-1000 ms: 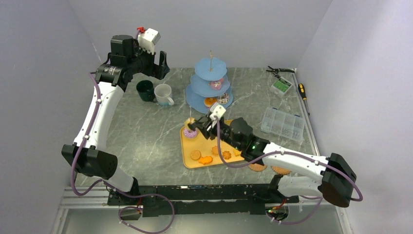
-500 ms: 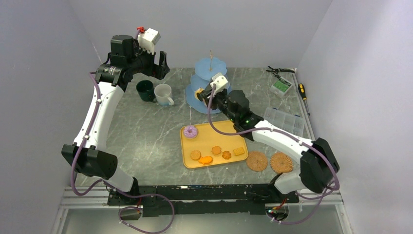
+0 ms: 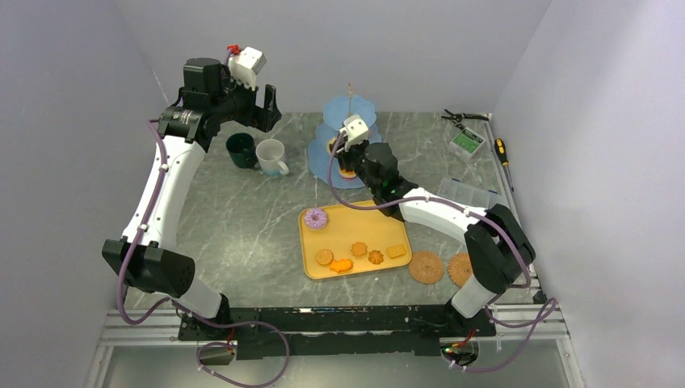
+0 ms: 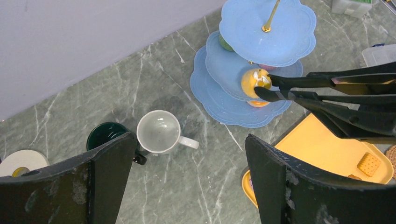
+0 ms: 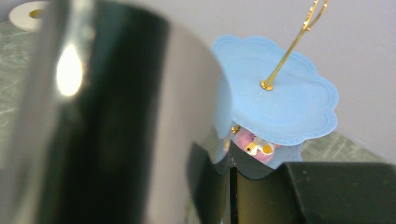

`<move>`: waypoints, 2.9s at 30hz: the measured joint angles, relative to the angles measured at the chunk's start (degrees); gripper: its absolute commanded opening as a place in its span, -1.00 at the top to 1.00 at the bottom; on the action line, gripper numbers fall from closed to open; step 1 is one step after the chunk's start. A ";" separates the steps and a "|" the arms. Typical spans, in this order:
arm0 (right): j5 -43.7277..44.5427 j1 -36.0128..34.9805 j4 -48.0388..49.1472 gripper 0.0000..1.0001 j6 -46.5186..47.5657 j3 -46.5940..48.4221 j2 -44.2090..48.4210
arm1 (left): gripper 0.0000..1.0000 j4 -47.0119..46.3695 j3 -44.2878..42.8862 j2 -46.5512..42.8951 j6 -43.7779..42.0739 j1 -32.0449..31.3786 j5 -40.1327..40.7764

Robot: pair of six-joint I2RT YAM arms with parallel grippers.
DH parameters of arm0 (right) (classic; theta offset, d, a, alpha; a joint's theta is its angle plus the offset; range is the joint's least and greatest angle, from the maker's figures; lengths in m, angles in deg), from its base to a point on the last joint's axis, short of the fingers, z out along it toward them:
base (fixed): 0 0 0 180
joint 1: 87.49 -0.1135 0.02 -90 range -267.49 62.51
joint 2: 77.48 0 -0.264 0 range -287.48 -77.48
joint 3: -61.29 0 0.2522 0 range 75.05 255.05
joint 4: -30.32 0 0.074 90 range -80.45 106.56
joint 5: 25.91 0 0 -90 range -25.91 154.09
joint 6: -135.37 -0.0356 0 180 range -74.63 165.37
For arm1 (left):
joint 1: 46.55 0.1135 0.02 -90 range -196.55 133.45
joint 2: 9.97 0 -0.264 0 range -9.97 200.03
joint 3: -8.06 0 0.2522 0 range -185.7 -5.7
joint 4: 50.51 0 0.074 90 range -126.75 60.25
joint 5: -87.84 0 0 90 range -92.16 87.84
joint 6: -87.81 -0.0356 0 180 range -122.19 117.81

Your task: Serve the afternoon tea

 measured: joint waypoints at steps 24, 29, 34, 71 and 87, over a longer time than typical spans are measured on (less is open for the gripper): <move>-2.36 3.76 2.47 -0.17 -3.58 0.94 -2.80 | -0.87 -3.52 0.17 2.91 0.55 0.15 -6.82; -3.61 3.76 1.92 -0.18 -3.93 -0.02 0.79 | -0.87 -4.90 -2.43 7.67 1.40 0.15 -11.28; -4.28 3.76 1.49 -0.18 -4.66 -4.70 9.90 | -0.87 -7.21 -7.32 13.25 1.40 -0.35 -17.90; -6.54 3.76 -13.51 -0.09 -8.61 -19.91 37.07 | -0.24 -40.57 -28.96 51.76 12.66 -6.16 -48.65; -6.54 3.76 -13.84 -0.08 -9.90 -20.87 37.09 | 0.08 -50.93 -33.66 54.07 16.44 -6.95 -55.32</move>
